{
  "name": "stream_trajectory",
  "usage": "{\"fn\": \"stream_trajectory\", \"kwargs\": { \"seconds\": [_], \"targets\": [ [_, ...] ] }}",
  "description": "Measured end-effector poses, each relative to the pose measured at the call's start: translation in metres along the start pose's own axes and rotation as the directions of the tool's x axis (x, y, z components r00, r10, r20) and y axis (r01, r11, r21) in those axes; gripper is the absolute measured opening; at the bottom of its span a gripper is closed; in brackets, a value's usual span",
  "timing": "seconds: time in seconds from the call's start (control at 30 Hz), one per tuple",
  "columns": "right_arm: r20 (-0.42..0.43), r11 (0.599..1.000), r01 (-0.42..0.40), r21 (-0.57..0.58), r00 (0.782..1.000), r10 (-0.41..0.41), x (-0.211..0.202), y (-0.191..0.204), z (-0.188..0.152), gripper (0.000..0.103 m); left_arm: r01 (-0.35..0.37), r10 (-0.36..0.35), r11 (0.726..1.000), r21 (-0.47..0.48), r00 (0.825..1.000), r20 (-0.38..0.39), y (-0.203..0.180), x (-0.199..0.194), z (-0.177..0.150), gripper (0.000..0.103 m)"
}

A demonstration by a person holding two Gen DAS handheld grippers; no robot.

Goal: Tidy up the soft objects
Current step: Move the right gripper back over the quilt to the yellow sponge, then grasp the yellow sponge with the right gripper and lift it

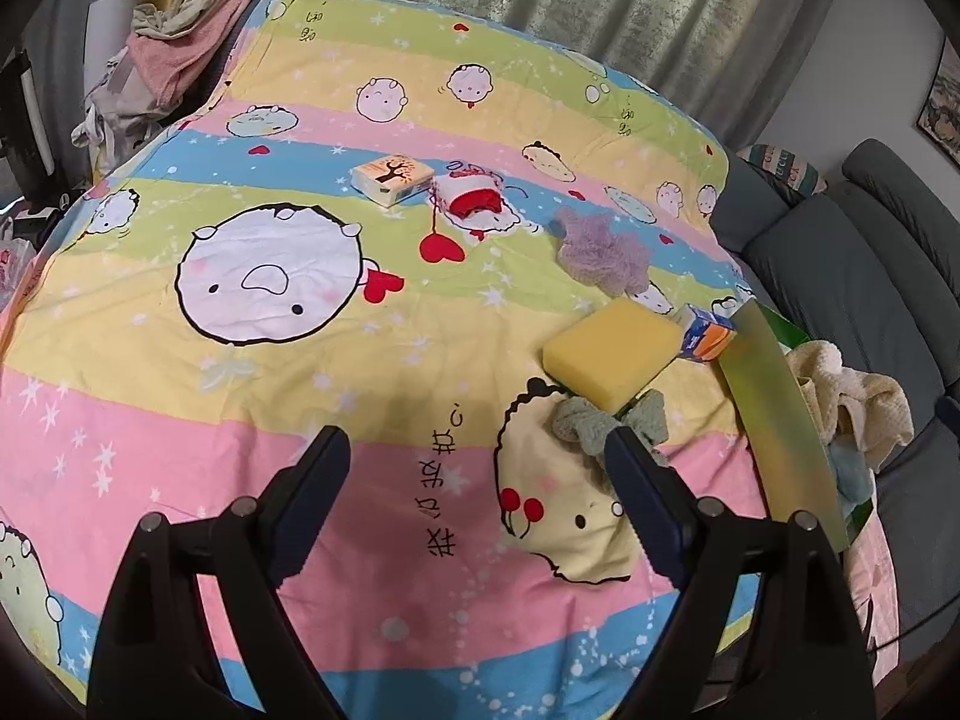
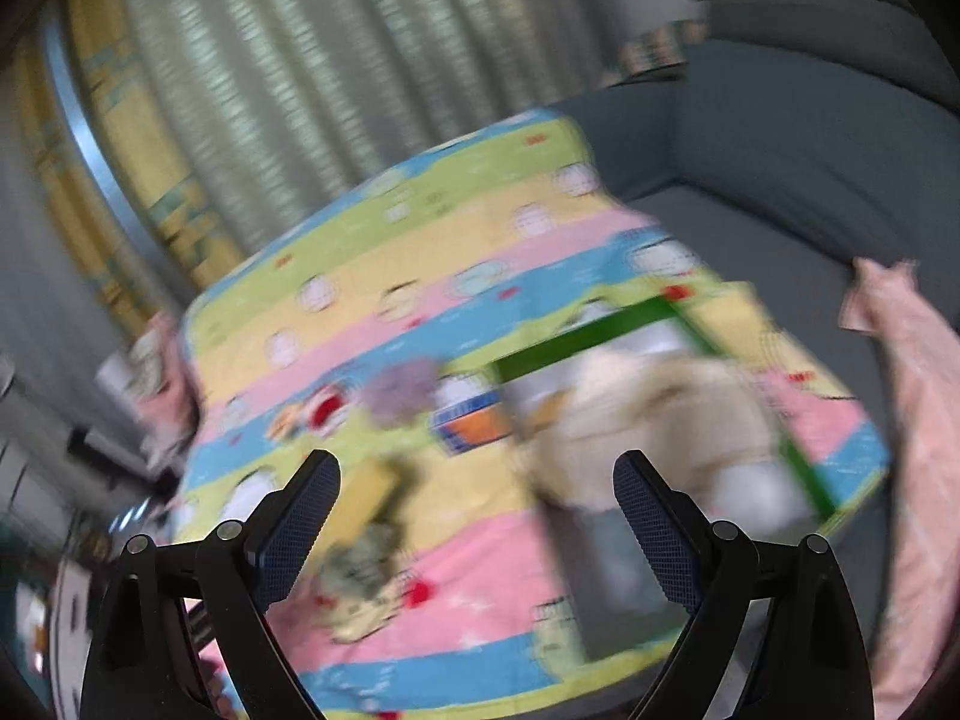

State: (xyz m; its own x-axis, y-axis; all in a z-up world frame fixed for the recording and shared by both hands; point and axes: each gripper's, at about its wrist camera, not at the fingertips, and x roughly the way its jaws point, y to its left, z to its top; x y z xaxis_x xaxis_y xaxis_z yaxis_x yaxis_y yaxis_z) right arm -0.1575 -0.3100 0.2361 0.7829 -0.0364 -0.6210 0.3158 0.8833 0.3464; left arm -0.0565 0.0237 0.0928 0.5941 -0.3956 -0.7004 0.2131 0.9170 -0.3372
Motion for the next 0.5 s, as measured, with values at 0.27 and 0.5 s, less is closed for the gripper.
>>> {"fn": "stream_trajectory", "kwargs": {
  "seconds": [0.27, 0.5],
  "targets": [
    [-0.182, 0.991, -0.073, -0.114, 0.982, 0.052, 0.104, 0.087, -0.041, 0.094, -0.042, 0.042, 0.999, -0.016, 0.999, -0.03, 0.009, 0.007, 0.0, 0.086],
    [-0.287, 0.987, -0.094, -0.128, 0.956, 0.054, 0.183, 0.121, -0.069, 0.093, -0.067, 0.066, 0.998, -0.022, 0.997, -0.047, 0.019, 0.01, 0.003, 0.086]
  ]
}}
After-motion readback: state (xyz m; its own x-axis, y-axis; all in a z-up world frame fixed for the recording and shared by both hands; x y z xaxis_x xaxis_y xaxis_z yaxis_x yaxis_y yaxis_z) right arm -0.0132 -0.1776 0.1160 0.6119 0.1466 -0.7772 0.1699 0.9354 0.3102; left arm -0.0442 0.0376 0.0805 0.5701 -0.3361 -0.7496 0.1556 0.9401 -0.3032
